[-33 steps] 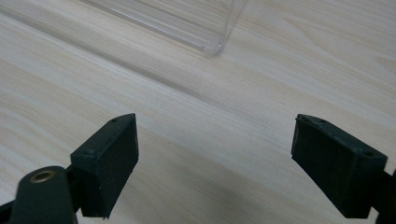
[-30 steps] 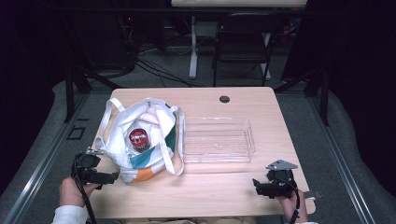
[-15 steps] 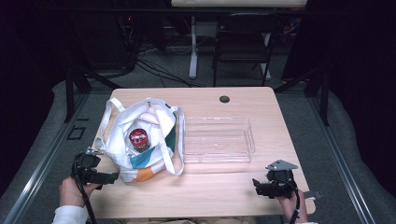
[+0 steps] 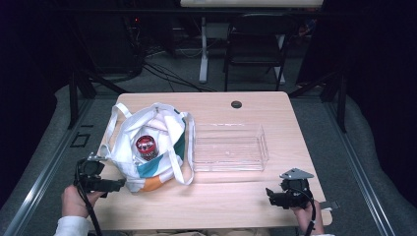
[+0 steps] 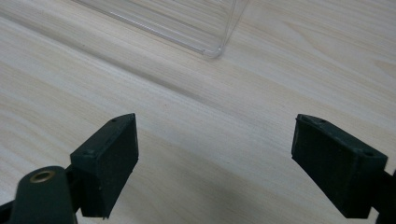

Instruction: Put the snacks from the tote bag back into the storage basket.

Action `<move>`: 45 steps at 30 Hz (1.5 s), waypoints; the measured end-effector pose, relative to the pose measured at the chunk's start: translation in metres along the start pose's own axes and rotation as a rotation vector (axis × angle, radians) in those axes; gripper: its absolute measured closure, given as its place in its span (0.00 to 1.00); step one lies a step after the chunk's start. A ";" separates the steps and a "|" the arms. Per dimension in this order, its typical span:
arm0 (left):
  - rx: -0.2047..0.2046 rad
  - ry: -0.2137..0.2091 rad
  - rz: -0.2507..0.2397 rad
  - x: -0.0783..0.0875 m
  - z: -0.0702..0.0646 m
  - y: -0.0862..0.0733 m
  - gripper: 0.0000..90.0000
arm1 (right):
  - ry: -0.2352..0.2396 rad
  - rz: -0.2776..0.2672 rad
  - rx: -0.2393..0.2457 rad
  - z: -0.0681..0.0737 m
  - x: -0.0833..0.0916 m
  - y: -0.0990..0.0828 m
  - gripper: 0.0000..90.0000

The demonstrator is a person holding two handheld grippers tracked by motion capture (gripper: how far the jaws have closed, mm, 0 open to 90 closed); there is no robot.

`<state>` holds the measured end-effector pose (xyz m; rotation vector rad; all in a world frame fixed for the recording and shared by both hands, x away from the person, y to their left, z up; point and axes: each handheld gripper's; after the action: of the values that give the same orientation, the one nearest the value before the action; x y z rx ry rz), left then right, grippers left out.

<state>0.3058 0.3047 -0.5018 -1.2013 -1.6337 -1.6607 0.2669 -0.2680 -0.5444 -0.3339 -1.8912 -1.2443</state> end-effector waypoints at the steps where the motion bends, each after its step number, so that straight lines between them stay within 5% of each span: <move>1: -0.001 -0.001 -0.003 0.001 0.000 0.001 0.00 | 0.003 -0.001 -0.002 0.000 0.000 0.000 0.16; 15: -0.005 -0.016 -0.035 0.020 -0.006 0.025 0.00 | 0.005 -0.002 -0.012 0.000 -0.001 0.000 0.16; 22: -0.042 -0.022 -0.047 0.024 -0.017 0.049 0.00 | 0.008 0.001 -0.015 -0.001 0.000 -0.001 0.16; 36: -0.101 -0.026 -0.007 0.002 -0.040 0.099 0.00 | 0.011 0.002 -0.028 -0.001 -0.002 -0.001 0.16; 45: -0.141 -0.018 0.048 -0.027 -0.058 0.127 0.01 | 0.012 0.012 -0.020 -0.001 -0.001 -0.001 0.16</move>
<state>0.4127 0.2250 -0.4532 -1.3164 -1.5071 -1.7639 0.2676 -0.2686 -0.5459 -0.3469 -1.8650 -1.2549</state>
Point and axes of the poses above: each handheld gripper's, and its own axes: x roughly backward along the jaws, y roughly out of its top, z roughly to its left, and after that the axes turned 8 degrees about x, right-handed
